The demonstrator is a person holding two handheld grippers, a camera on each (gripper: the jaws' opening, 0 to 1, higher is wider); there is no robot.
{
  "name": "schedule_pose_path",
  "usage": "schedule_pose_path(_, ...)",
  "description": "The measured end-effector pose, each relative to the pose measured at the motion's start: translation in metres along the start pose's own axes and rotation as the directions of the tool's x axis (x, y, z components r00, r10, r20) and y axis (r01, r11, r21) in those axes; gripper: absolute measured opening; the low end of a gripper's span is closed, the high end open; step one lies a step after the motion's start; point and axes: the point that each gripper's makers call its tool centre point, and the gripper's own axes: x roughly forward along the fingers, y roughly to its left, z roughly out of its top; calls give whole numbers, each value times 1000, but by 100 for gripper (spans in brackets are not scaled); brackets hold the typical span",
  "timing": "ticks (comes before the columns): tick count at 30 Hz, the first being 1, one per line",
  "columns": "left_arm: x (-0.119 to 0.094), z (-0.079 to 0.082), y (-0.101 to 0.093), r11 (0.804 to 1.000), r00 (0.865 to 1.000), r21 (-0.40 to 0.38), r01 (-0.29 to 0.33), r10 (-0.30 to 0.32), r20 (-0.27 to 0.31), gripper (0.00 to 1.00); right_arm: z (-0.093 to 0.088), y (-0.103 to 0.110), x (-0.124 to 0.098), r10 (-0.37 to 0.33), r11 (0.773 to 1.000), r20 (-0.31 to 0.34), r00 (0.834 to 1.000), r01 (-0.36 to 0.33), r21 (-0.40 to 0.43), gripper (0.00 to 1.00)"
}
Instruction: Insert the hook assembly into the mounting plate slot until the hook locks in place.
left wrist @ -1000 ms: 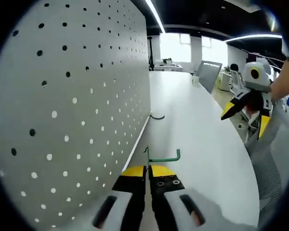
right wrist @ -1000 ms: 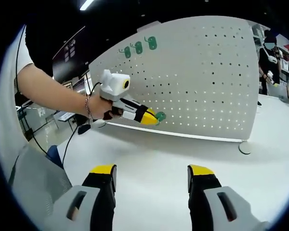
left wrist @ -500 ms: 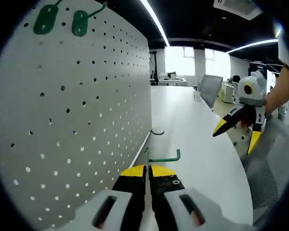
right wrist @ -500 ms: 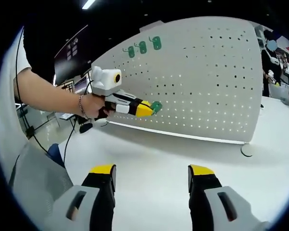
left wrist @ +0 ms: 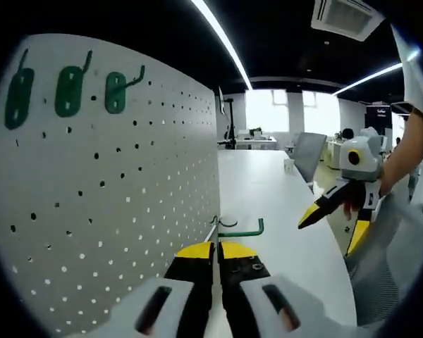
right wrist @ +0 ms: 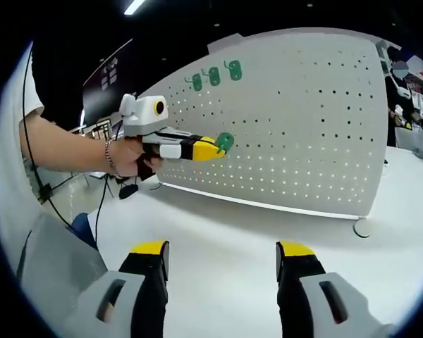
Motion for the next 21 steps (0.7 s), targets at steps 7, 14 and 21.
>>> schedule_pose_path(7, -13, 21, -8, 1000, 998, -3, -20, 20, 55, 2, 8, 3, 0, 3, 1000, 26, 1000, -3, 0, 59)
schedule_pose_path(14, -29, 32, -16, 999, 994, -19, -47, 49, 99, 2, 10, 6, -2, 8, 1000, 38, 999, -8, 2, 59)
schedule_pose_path(21, -42, 43, -21, 998, 987, -27, -64, 67, 144, 2, 10, 10, -1, 14, 1000, 44, 999, -15, 10, 59)
